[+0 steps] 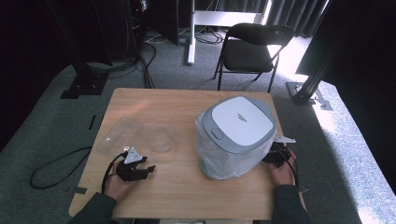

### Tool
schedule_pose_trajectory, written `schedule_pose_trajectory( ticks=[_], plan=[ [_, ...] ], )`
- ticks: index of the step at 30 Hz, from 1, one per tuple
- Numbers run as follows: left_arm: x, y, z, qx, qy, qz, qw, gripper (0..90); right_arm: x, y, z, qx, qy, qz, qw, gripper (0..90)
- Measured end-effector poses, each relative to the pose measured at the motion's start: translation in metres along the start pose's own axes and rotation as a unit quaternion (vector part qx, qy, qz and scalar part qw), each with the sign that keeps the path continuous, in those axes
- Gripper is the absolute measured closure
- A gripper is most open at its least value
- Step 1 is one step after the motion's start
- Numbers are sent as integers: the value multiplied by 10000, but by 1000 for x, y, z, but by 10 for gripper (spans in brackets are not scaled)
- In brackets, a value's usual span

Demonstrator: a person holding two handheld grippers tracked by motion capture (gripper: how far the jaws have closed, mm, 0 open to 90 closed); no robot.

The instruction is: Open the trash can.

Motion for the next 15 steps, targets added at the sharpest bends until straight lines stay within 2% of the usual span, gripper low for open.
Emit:
schedule_pose_trajectory(
  ticks=[6,11,15],
  plan=[
    [0,0,0,1,-20,-29,10000,441,0,0,0,-1,4,-4,10000,124],
    [0,1,0,9,38,38,10000,441,0,0,0,16,-3,6,10000,137],
    [0,0,0,12,27,-7,10000,443,0,0,0,31,-52,51,10000,143]
  ],
)
Point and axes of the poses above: each handheld gripper's, and its own axes: y roughly backward along the jaws, z roughly out of its underside, x roughly to its right, the point moved 9 cm from there along -y, roughly forward along the jaws, and after that the axes turned 11 degrees about -z, right-handed, at the moved point
